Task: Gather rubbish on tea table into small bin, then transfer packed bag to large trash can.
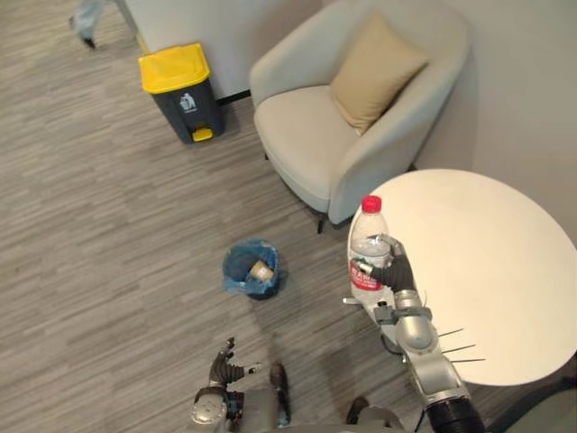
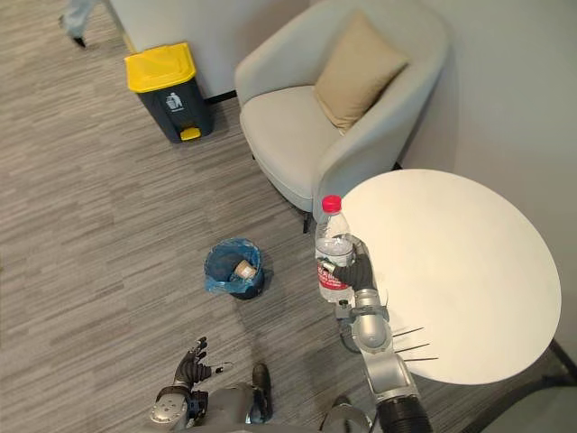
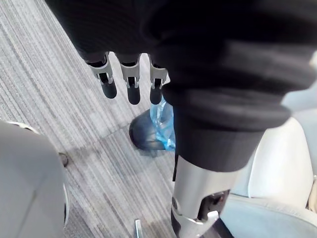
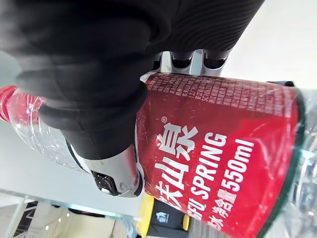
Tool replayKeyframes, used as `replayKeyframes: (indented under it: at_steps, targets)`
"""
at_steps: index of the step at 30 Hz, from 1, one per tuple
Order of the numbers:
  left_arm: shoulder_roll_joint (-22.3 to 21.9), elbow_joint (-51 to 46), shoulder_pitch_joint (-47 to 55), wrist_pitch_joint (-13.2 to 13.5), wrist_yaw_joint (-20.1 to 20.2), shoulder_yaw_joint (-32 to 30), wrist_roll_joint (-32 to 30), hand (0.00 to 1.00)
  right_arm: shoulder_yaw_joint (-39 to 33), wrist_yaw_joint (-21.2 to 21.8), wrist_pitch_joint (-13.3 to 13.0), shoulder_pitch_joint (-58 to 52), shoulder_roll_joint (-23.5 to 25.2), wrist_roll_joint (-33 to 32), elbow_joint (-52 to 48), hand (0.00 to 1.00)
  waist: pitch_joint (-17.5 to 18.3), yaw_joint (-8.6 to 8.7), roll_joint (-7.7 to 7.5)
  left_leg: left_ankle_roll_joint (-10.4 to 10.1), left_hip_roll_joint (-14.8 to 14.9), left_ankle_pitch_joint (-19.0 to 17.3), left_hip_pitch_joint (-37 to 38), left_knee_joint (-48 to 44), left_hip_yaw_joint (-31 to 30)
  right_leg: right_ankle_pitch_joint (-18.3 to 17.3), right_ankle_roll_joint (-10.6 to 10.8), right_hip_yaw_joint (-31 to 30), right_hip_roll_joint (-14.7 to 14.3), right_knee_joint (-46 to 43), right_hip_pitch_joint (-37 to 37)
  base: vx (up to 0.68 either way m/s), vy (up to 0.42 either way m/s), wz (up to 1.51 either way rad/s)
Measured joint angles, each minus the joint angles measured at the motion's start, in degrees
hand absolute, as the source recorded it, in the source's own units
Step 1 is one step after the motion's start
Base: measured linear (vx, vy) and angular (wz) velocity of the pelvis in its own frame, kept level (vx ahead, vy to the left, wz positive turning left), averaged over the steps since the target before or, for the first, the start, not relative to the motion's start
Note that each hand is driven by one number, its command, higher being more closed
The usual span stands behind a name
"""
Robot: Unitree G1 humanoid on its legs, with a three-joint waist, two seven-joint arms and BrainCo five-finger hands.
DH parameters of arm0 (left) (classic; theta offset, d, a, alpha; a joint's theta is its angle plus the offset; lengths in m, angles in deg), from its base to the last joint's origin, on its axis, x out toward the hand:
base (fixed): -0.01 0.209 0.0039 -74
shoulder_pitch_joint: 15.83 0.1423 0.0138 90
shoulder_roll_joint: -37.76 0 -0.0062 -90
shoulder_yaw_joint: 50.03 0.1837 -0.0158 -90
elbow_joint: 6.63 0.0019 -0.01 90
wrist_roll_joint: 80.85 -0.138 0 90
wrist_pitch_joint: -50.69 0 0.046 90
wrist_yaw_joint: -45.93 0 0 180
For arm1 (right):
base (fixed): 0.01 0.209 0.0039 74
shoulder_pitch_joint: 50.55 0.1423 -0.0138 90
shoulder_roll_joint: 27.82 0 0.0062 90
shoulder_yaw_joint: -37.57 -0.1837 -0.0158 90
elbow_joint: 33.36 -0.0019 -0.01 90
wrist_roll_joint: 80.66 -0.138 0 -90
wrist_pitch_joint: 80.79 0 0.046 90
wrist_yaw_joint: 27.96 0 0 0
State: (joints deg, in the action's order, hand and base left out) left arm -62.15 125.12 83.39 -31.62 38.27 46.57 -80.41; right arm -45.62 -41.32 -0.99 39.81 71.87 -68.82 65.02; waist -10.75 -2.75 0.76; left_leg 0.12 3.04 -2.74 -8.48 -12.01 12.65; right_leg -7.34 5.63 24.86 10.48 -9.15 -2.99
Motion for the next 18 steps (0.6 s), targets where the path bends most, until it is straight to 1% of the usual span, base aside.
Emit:
replayKeyframes:
  at_steps: [2, 3, 5, 6, 8, 9, 10, 11, 12, 13, 14, 15, 16, 18]
  targets:
    - [0.03, 0.00, 0.20, 0.01, -0.03, -0.06, -0.17, 0.00, 0.53, 0.24, 0.42, 0.57, 0.65, 0.01, 1.77, 1.00, 0.11, -0.49, -0.18, 0.74, -0.97, 0.47, 0.71, 0.89, -0.03, 0.93, 0.72, -0.11, 0.62, 0.94, -0.66, -0.06, 0.119, 0.06]
    - [0.07, -0.07, 0.32, 0.06, -0.05, -0.19, -0.17, 0.00, 0.95, 0.37, 0.58, 0.56, 0.68, 0.01, 2.17, 1.00, 0.12, -1.13, -0.15, 1.14, -1.36, 0.73, 0.75, 1.37, 0.01, 1.25, 0.85, -0.30, 0.88, 1.13, -0.53, -0.08, 0.102, -0.03]
    - [0.18, -0.29, 0.99, 0.11, -0.10, -1.06, -0.11, 0.00, 1.70, 1.12, 0.65, 0.73, 1.02, 0.00, 2.58, 1.00, 0.05, -1.36, -0.42, 1.57, -2.08, 0.47, -0.24, 1.36, -0.04, 0.66, 1.15, -0.75, 1.60, 0.52, 0.81, -0.10, 0.091, -0.02]
    - [0.17, -0.32, 1.02, 0.12, -0.11, -1.22, -0.13, 0.00, 2.05, 1.13, 0.65, 0.77, 1.24, 0.00, 2.59, 1.00, 0.05, -1.28, -0.41, 1.49, -2.21, 0.20, -0.63, 1.08, -0.04, 0.32, 1.64, -0.76, 1.80, 0.12, 1.20, -0.11, 0.137, 0.06]
    - [0.33, -1.19, 1.06, 0.12, -0.09, -2.77, -0.06, 0.00, 2.80, 1.21, 0.66, 1.11, 1.44, 0.00, 3.45, 1.00, -0.71, -1.25, -1.47, 2.80, -3.09, -2.42, -2.92, -2.88, -0.07, -2.80, 2.41, -1.31, 4.00, -5.49, 3.52, -0.06, 0.135, 0.21]
    - [0.49, -1.65, 1.16, 0.15, -0.09, -3.11, -0.02, 0.00, 2.87, 1.21, 0.70, 1.18, 1.63, 0.00, 4.06, 1.00, -1.04, -1.31, -1.91, 3.00, -3.42, -3.39, -3.03, -4.11, -0.12, -3.73, 2.71, -1.25, 4.78, -6.95, 3.49, 0.01, 0.093, 0.31]
    - [0.90, -2.59, 1.47, 0.39, -0.08, -3.67, 0.02, 0.00, 3.48, 1.25, 1.06, 1.16, 1.75, 0.01, 4.84, 1.00, -1.57, -1.35, -3.00, 3.30, -4.18, -5.33, -3.06, -6.48, -0.81, -5.46, 2.10, -1.25, 6.21, -10.19, 3.31, 0.05, 0.047, 0.34]
    - [1.16, -3.06, 1.66, 0.42, -0.08, -4.05, 0.00, 0.00, 4.17, 1.29, 1.30, 1.12, 1.60, 0.01, 4.79, 1.00, -1.85, -1.16, -3.48, 3.85, -5.02, -6.88, -3.44, -8.30, -1.87, -6.97, -1.06, -1.72, 7.20, -13.80, 3.48, 0.06, 0.052, 0.33]
    - [1.00, -3.12, 1.71, 0.42, -0.07, -4.31, -0.02, 0.00, 4.99, 1.32, 1.30, 1.14, 1.32, 0.04, 4.72, 1.00, -2.04, -1.10, -3.36, 4.70, -5.23, -7.50, -3.32, -8.86, -2.29, -6.24, -3.05, -3.02, 7.60, -17.21, 4.63, 0.11, 0.087, 0.33]
    - [0.86, -3.10, 1.89, 0.40, -0.08, -4.78, -0.03, 0.00, 5.45, 1.52, 1.31, 0.90, 0.43, 0.04, 4.73, 1.00, -2.30, -0.72, -2.65, 5.92, -5.12, -8.29, -2.52, -9.56, -3.60, -2.94, -8.86, -8.10, 7.57, -27.55, 9.91, 0.16, 0.132, 0.52]
    - [1.17, -2.90, 2.14, 0.26, -0.10, -4.88, -0.02, 0.00, 5.60, 2.33, 1.27, 0.02, 0.69, 0.05, 4.72, 1.00, -2.86, 0.43, -1.57, 6.34, -4.74, -8.77, -2.07, -9.79, -5.99, -5.57, -6.01, -11.73, 5.05, -29.87, 12.67, 0.18, 0.115, 0.62]
    - [1.17, -2.89, 2.29, 0.28, -0.08, -4.88, 0.04, 0.00, 5.90, 2.45, 1.27, -0.29, 0.73, 0.03, 4.72, 1.00, -3.01, 0.52, -1.78, 6.58, -4.69, -8.94, -1.64, -9.58, -6.90, -6.64, -5.07, -12.98, 3.60, -29.47, 13.64, 0.20, 0.068, 0.68]
    - [1.91, -2.80, 2.34, 0.31, -0.18, -5.39, 0.18, 0.00, 6.73, 2.72, 1.30, -0.50, 0.68, 0.03, 4.75, 1.00, -3.94, 0.25, -1.62, 6.73, -4.99, -9.30, -0.24, -8.70, -7.86, -7.33, -3.91, -14.64, 1.13, -27.40, 16.16, 0.22, 0.039, 0.47]
    - [2.01, -1.40, 2.33, 0.24, -0.16, -5.77, 0.41, 0.00, 7.18, 3.61, 1.29, -0.41, 0.67, 0.00, 4.73, 1.00, -4.11, 0.24, -1.82, 6.65, -5.25, -10.21, 1.81, -8.14, -8.94, -6.86, -3.07, -15.60, -1.71, -22.74, 19.02, 0.27, 0.039, 0.39]
